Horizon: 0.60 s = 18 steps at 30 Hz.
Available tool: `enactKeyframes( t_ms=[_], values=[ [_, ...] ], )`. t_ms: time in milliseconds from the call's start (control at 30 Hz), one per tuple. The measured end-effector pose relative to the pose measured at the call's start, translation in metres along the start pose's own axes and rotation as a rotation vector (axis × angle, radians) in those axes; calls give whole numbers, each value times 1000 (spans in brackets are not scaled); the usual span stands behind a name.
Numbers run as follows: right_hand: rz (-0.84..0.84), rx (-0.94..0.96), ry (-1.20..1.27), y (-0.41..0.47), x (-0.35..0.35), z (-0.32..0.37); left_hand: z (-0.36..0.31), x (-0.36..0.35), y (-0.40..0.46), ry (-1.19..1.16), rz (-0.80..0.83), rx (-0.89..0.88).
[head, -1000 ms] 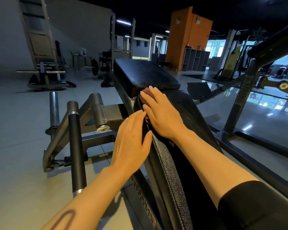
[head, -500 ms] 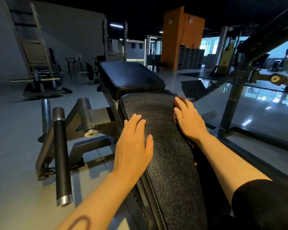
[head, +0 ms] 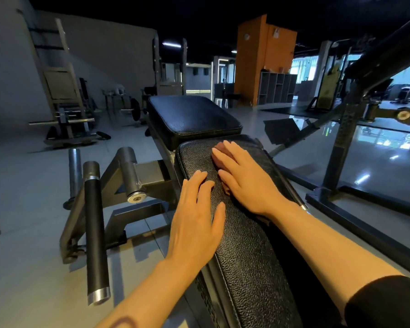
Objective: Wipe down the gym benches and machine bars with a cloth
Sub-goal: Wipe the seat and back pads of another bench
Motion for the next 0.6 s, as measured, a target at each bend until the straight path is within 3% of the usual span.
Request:
enactKeyframes(
  t_ms=[133, 267, 367, 533, 600],
  values=[
    [-74, -258, 10, 32, 10, -52, 4, -3, 0, 38, 7, 82],
    [-110, -374, 60, 47, 8, -64, 0, -11, -2, 26, 21, 101],
    [-123, -327, 65, 43, 8, -51, 2, -12, -2, 38, 24, 99],
    [-12, -79, 9, 30, 1, -17, 3, -15, -6, 29, 55, 93],
    [-2, -113, 22, 38, 6, -29, 4, -15, -8, 6, 65, 94]
  ],
)
Point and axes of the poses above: each hand's wrist, its own y-axis towards the middle knuckle, its own x-axis out of the back of the hand, z = x × y, the point moved 8 cm from there along y, towards the middle knuckle, and after that the axes turned 15 degrees about -x, right-handed, at the moved point
